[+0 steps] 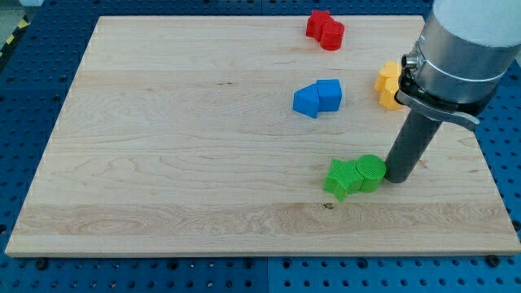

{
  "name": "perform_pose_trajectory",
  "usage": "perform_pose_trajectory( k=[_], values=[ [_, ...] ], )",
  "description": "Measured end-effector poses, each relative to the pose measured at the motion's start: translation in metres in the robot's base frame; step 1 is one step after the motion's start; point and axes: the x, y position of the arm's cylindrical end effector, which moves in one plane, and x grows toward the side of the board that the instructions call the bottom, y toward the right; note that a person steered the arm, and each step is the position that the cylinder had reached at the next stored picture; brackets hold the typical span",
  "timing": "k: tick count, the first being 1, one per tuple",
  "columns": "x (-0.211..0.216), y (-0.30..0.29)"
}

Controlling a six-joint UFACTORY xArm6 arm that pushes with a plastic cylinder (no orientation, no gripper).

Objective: Nudge the green circle and the green star down a bit

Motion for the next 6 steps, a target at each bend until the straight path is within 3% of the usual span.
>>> perform_pose_trajectory(
  k=[2,3,6],
  values=[
    [0.0,0.04],
    [-0.022,0.041],
    [-0.04,-0.06]
  ],
)
